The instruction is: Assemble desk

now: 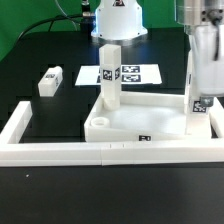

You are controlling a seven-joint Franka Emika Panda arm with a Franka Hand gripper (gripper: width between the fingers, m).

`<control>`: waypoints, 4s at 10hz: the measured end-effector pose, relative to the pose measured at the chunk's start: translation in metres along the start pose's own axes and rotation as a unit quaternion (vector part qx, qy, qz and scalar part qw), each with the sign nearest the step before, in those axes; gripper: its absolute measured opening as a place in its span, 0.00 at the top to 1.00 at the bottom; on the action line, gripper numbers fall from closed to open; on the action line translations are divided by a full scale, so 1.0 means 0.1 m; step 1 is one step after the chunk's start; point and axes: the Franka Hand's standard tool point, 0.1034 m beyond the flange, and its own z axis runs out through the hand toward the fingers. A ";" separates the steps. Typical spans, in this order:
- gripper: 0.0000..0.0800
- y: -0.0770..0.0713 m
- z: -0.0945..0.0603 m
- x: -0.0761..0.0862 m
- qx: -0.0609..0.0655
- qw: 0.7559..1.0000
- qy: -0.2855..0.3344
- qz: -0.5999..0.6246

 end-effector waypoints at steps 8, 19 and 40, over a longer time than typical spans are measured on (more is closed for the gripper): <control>0.26 -0.02 -0.24 0.04 0.007 1.000 0.002 0.013; 0.19 0.16 -0.89 0.49 0.036 0.990 -0.030 -0.136; 0.19 0.98 0.14 3.19 -0.105 0.667 -0.075 -0.733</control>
Offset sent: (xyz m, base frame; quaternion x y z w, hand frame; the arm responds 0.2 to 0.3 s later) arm 0.0000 0.0000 0.0000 0.0000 0.0000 0.1296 0.9916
